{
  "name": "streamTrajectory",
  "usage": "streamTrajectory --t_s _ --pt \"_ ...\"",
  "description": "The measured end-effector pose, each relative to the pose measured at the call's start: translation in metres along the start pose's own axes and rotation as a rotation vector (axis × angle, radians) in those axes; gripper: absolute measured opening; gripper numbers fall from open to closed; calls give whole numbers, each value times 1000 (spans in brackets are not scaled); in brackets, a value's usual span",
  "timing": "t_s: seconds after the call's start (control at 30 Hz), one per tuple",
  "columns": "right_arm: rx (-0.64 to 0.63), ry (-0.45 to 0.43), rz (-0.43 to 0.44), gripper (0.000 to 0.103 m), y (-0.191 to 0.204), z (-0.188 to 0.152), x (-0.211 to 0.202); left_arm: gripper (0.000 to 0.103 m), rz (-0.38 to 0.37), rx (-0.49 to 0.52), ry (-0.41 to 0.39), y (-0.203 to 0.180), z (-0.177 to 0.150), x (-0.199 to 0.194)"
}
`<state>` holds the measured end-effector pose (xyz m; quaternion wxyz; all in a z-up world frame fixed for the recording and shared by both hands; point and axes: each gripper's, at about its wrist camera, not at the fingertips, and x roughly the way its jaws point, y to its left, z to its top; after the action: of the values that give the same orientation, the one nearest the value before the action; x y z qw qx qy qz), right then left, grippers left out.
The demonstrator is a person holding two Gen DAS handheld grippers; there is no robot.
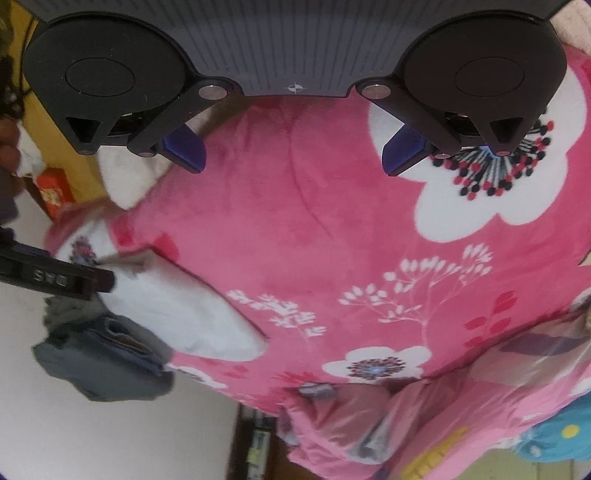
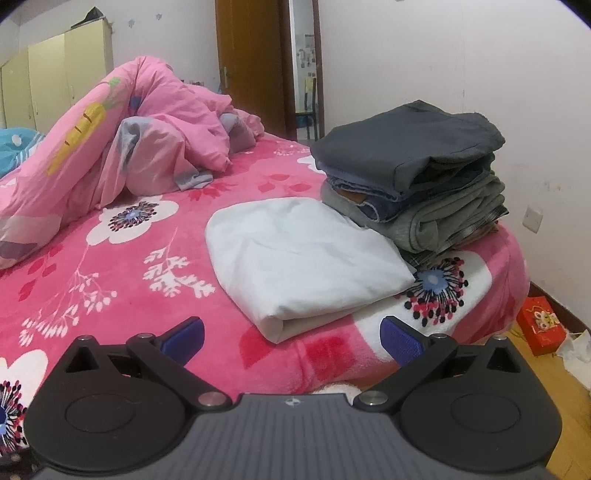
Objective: Fold clothes
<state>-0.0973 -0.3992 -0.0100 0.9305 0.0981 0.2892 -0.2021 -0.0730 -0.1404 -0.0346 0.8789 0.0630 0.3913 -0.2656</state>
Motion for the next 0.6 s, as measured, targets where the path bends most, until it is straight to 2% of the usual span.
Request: streamTrajectory --t_s 0.2,0.3,0.47,0.6 --pt "4 -13 -3 103 -3 1 -2 102 -16 -17 -6 2 -2 -2" --pt "6 -17 -3 103 -3 0 -2 102 -19 -6 -33 0 -1 -7" --pt "9 -12 -7 103 -3 0 -1 103 16 -5 -36 1 4 -4" --pt "10 -12 -13 103 -3 0 -1 103 34 -62 -92 17 20 -5"
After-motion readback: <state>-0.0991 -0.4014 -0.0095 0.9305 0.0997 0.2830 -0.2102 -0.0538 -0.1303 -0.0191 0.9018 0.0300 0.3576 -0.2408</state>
